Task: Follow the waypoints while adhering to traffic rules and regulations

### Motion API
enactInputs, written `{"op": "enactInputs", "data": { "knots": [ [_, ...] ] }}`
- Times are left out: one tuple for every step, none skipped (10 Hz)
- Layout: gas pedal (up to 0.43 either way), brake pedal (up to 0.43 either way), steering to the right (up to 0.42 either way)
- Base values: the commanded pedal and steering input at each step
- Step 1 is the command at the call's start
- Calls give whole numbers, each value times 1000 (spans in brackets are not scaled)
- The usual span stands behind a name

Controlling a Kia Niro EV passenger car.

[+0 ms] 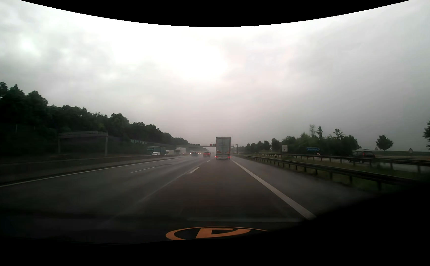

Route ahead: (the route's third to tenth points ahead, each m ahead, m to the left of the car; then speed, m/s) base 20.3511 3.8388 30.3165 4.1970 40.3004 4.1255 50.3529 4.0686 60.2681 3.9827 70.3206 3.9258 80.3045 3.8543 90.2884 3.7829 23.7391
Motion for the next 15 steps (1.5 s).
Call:
{"op": "enactInputs", "data": {
  "knots": [
    [157,0,0],
    [157,0,0],
    [157,0,-1],
    [157,0,-1],
    [157,0,-1],
    [157,0,-1],
    [150,0,-1],
    [0,0,-2],
    [0,0,-2],
    [0,0,-2],
    [0,0,-3],
    [47,0,-2],
    [59,0,-2],
    [79,0,-3],
    [110,0,-3]
  ]
}}
